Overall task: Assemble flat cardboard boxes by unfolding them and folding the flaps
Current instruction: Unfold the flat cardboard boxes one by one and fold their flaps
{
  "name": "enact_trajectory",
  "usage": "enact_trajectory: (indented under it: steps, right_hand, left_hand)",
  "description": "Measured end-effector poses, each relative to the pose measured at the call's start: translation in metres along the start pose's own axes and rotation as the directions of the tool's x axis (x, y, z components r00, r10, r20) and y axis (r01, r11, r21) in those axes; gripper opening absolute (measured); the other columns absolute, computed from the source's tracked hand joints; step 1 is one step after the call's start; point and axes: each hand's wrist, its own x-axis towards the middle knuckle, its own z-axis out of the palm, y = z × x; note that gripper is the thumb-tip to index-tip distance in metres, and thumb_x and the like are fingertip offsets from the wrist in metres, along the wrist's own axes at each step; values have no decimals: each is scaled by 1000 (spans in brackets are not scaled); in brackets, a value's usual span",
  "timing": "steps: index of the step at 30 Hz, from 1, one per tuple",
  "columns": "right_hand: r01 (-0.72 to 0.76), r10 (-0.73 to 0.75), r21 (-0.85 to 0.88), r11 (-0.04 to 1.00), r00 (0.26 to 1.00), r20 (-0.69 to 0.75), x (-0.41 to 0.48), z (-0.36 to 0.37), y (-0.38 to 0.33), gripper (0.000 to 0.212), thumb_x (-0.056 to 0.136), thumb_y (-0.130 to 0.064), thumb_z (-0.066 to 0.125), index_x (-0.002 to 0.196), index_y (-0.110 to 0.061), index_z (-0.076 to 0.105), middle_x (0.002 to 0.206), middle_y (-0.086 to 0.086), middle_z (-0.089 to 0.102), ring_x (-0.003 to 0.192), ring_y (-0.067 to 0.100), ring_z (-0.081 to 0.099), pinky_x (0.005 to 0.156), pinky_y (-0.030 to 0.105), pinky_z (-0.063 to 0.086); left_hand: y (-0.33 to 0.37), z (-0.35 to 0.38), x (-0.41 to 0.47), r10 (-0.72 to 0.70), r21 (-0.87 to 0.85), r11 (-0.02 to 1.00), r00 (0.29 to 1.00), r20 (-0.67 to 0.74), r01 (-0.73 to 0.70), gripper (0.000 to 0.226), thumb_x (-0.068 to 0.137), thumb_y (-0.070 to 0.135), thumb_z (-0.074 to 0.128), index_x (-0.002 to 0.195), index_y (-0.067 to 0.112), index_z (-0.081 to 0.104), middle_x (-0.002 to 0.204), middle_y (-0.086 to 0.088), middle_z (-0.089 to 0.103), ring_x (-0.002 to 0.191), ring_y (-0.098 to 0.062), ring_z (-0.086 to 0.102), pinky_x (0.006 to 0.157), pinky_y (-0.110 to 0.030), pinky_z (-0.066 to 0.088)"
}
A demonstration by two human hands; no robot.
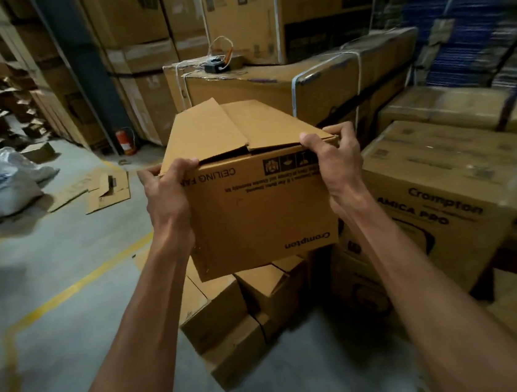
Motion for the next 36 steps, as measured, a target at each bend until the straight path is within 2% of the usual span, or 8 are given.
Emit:
enact_trajectory:
  steps: [2, 6, 11, 15, 19, 22, 28, 36]
  right_hand:
    - [6, -7, -13, 1000, 998, -59, -24, -32, -13, 39, 93, -35, 67, 120, -15, 48, 98, -2, 63, 82, 11, 66, 57, 24, 52]
    - [9, -17, -45, 999, 985, -169, -62, -90, -32, 36, 89, -37, 70, 113, -18, 51, 96, -2, 62, 87, 22, 67, 68, 45, 60]
    - [-4, -12, -57, 998, 959, -282, -93, -148, -43, 35, 89, -37, 70, 111, -18, 51, 95, 0, 65, 84, 19, 67, 61, 37, 56]
    - [-3, -16, -48, 999, 917, -399, -103, -193, -45, 38, 89, -38, 70, 113, -15, 52, 96, -3, 61, 86, 17, 64, 64, 36, 55]
    - [13, -36, -52, 999, 877, -480, -96, -236, -49, 47, 75, -52, 72, 106, -21, 53, 113, 7, 62, 95, 22, 64, 66, 37, 53]
    - [42, -54, -34, 999, 861, -507, -87, -258, -47, 38, 82, -40, 74, 104, -21, 50, 107, 6, 63, 87, 18, 62, 63, 32, 48]
    - [29, -64, -69, 997, 810, -583, -50, -278, -21, 36, 83, -36, 77, 100, -20, 50, 111, 7, 64, 83, 16, 64, 56, 29, 48]
    - [-11, -46, -82, 997, 754, -655, 42, -279, 34, 37, 67, -49, 81, 85, -33, 53, 108, 6, 70, 96, 27, 68, 76, 52, 57]
  left_hand:
    - [9, 6, -33, -3, -6, 1000, 999, 41, 3, 46, 81, 49, 67, 113, 27, 43, 108, -8, 66, 100, -26, 65, 84, -48, 52]
    - [15, 21, -86, -35, -47, 998, 990, 133, 42, 40, 83, 45, 68, 111, 27, 44, 109, -8, 65, 100, -26, 66, 86, -52, 53]
    - [27, 46, -129, -67, -48, 996, 973, 222, 79, 54, 76, 50, 72, 117, 24, 47, 109, -6, 67, 100, -27, 68, 94, -61, 51]
    - [35, 82, -152, -25, -68, 996, 941, 337, 50, 46, 88, 40, 69, 121, 20, 46, 106, -5, 65, 95, -23, 66, 78, -44, 53]
    - [39, 124, -167, -6, -69, 997, 882, 471, 43, 47, 86, 45, 67, 120, 21, 45, 107, -7, 64, 98, -27, 66, 82, -50, 54]
    - [35, 153, -168, -11, -58, 997, 848, 529, 49, 51, 79, 51, 66, 117, 24, 44, 108, -9, 65, 99, -28, 67, 88, -54, 54]
    - [0, 213, -146, -40, -54, 995, 821, 569, 86, 40, 89, 42, 67, 116, 22, 45, 106, -4, 62, 96, -24, 66, 88, -50, 55]
    - [-50, 312, -67, -75, -16, 993, 736, 672, 116, 52, 74, 53, 68, 112, 27, 45, 110, -6, 64, 101, -27, 65, 91, -57, 52]
